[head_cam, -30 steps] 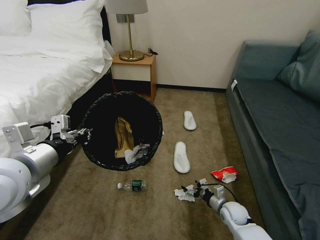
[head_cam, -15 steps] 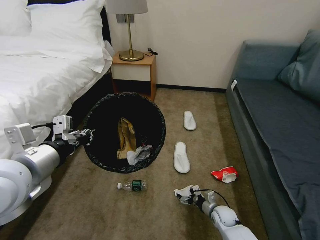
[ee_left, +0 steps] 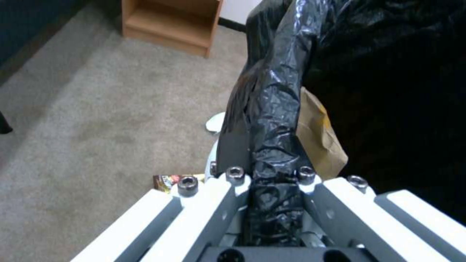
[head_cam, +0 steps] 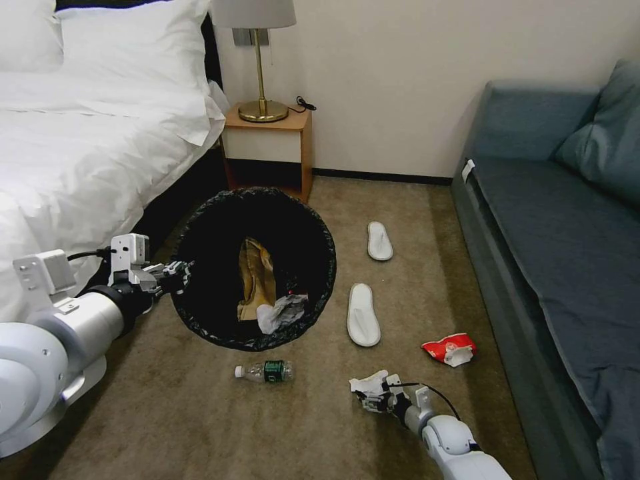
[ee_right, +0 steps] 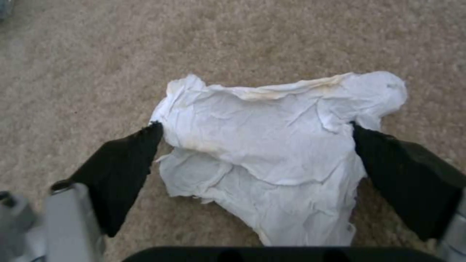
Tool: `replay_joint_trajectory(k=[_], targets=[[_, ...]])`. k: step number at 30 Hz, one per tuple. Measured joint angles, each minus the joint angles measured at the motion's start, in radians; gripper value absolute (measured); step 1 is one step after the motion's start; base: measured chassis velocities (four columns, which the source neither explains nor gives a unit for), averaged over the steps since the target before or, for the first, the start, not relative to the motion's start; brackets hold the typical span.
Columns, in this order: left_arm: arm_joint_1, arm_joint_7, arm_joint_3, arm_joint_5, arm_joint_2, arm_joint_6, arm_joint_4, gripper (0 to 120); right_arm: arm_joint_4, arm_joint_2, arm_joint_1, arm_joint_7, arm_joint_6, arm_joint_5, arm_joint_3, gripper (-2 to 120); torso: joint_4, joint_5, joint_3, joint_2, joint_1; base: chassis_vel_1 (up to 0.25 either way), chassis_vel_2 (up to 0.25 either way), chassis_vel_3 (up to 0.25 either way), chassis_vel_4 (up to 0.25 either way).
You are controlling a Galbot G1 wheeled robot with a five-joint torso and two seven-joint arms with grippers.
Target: Pick up the trash bin, then pick up the garbage on the floor and place it into the trash bin.
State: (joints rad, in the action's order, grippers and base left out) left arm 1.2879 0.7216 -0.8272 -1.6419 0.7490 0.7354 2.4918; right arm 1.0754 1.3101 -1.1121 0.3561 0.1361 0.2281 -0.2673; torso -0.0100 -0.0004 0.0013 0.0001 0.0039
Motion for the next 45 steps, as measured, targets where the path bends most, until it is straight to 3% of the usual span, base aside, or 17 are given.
replay_joint_trajectory(k=[8, 10, 17, 19, 27, 30, 40, 45], targets=[[0.002, 0.000, -0.004, 0.000, -0.002, 0.000, -0.001, 3, 0.011, 0.002, -0.009, -0.014, -0.001, -0.007, -0.003, 73, -0.0001, 0.0003, 0.000, 0.000, 0.000, 0.000, 0.000, 0.000, 0.000], [0.000, 0.002, 0.001, 0.002, 0.001, 0.000, -0.004, 3, 0.009, 0.002, -0.010, -0.021, -0.003, -0.007, -0.006, 61, -0.0003, -0.0002, 0.000, 0.000, 0.000, 0.000, 0.000, 0.000, 0.000], [-0.005, -0.001, 0.006, 0.005, -0.001, 0.000, -0.007, 3, 0.015, -0.002, -0.015, -0.028, -0.006, -0.003, -0.006, 39, 0.0003, 0.0005, 0.000, 0.000, 0.000, 0.000, 0.000, 0.000, 0.000], [-0.011, -0.005, 0.007, 0.005, -0.005, 0.000, -0.012, 3, 0.016, -0.002, -0.015, -0.033, -0.006, -0.002, -0.003, 25, 0.0005, 0.0006, 0.000, 0.000, 0.000, 0.000, 0.000, 0.000, 0.000], [-0.007, -0.007, 0.006, 0.006, -0.007, 0.000, -0.011, 3, 0.054, -0.005, -0.026, -0.045, -0.007, -0.002, -0.005, 0, 0.0004, 0.0012, 0.000, 0.000, 0.000, 0.000, 0.000, 0.000, 0.000], [-0.007, -0.006, 0.006, 0.006, -0.007, 0.000, -0.010, 3, 0.072, -0.009, -0.031, -0.049, -0.007, -0.002, -0.009, 0, 0.0004, 0.0009, 0.000, 0.000, 0.000, 0.000, 0.000, 0.000, 0.000], [-0.008, -0.006, 0.010, 0.008, -0.007, 0.000, -0.020, 3, 0.309, -0.080, -0.072, -0.074, 0.028, 0.049, -0.061, 0, 0.0002, 0.0009, 0.000, 0.000, 0.000, 0.000, 0.000, 0.000, 0.000], [-0.008, -0.009, 0.017, 0.011, -0.009, 0.000, -0.029, 3, 0.497, -0.152, -0.084, -0.092, 0.082, 0.169, -0.100, 0, 0.0001, 0.0007, 0.000, 0.000, 0.000, 0.000, 0.000, 0.000, 0.000]])
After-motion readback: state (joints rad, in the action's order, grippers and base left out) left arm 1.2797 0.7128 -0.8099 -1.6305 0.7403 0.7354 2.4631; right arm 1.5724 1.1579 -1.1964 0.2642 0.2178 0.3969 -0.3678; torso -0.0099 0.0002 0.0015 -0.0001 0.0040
